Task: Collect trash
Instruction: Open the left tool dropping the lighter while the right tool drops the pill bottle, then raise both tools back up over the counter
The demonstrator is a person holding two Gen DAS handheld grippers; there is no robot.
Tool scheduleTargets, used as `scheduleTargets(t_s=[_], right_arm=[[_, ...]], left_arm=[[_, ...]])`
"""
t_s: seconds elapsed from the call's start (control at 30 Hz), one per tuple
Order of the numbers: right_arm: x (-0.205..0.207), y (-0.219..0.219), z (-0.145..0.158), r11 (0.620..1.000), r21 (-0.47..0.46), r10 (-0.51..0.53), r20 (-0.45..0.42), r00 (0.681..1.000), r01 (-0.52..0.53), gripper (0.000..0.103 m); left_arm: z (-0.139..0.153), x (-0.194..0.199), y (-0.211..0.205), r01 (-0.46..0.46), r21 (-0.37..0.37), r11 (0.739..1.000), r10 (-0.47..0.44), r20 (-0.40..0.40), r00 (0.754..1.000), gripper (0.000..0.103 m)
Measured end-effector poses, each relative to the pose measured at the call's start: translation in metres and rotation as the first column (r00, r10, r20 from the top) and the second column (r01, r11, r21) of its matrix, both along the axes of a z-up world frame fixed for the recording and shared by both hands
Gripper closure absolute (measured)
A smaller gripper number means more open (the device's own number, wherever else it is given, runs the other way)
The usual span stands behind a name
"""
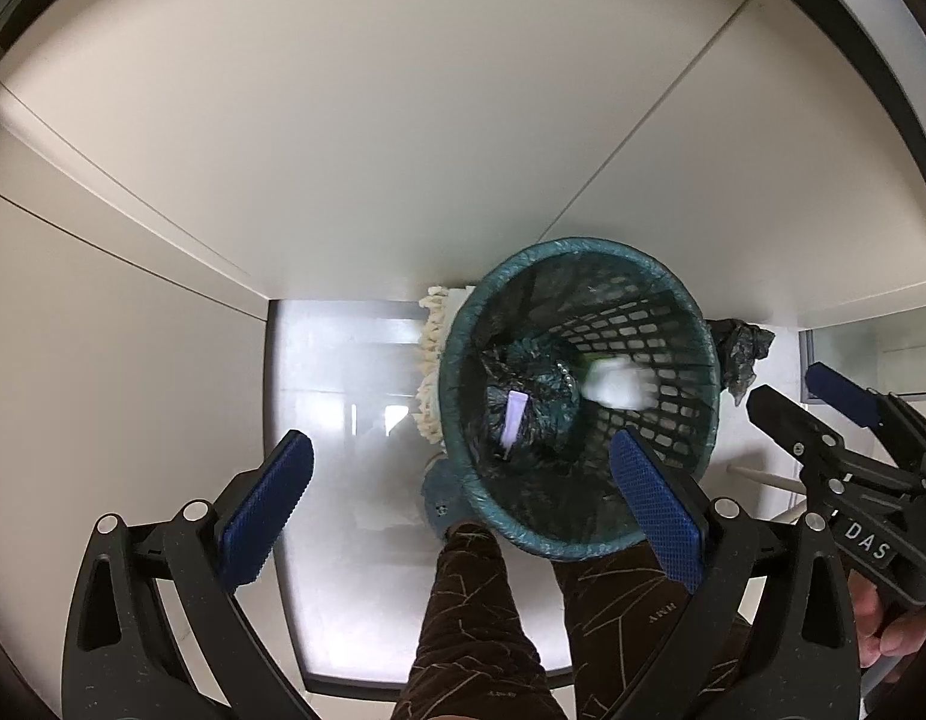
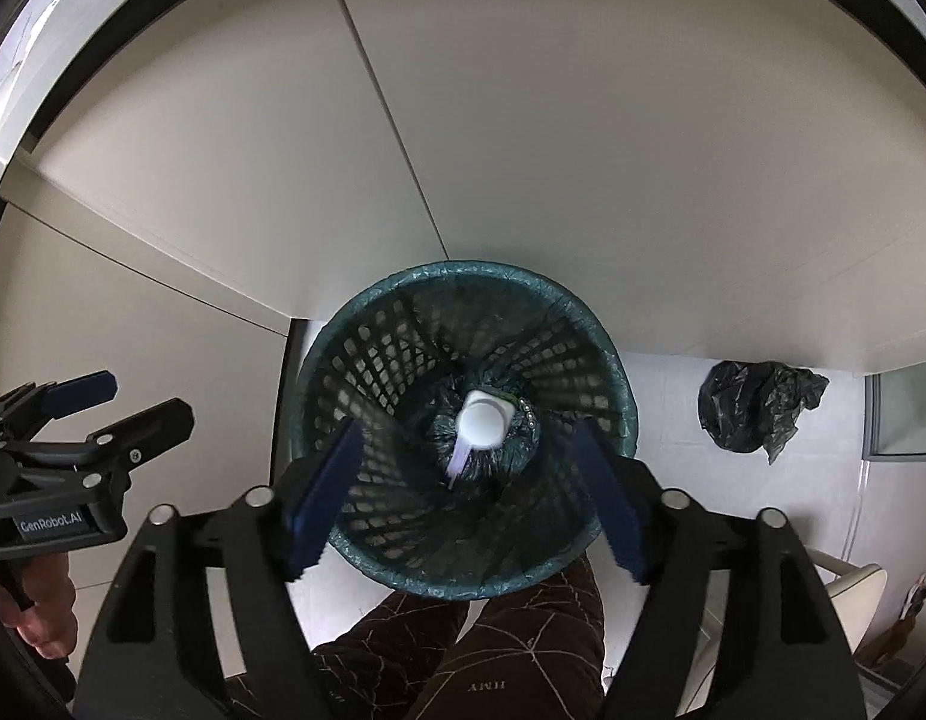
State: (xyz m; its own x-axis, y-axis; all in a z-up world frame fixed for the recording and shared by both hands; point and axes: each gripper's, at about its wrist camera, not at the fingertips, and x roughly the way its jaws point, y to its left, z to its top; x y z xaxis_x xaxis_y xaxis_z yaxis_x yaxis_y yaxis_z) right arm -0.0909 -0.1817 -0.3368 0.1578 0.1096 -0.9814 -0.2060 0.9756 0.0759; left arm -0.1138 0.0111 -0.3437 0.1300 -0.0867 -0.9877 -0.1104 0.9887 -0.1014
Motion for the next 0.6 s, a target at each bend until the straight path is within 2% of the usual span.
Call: scheduleTargets(t_s=[0.2,0.33,0.6], right_arm=[[0.001,-0.007,0.012,0.999,-0.040,-0.017,0.021,1.000,0.018,0.015],[0.002,-0.015,0.029,0.998,-0.057,-0.026,0.047,0.999,0.029,0.009],[0.011,-0.034,0.080,0.996,-0.045,-0.077,0.121,0.990,0.083,0.008]], left_arm=[[0.008,0.002,0.000,-0.010,0.006,1.000,0.010,0.013,1.000,0.006],[0.027,0.000,0.000,0.001,0.003,1.000,-0.002,0.054,0.999,0.006],[0.070,0.002,0.005,-0.005,-0.006,1.000,0.006,0.117,0.993,0.007]])
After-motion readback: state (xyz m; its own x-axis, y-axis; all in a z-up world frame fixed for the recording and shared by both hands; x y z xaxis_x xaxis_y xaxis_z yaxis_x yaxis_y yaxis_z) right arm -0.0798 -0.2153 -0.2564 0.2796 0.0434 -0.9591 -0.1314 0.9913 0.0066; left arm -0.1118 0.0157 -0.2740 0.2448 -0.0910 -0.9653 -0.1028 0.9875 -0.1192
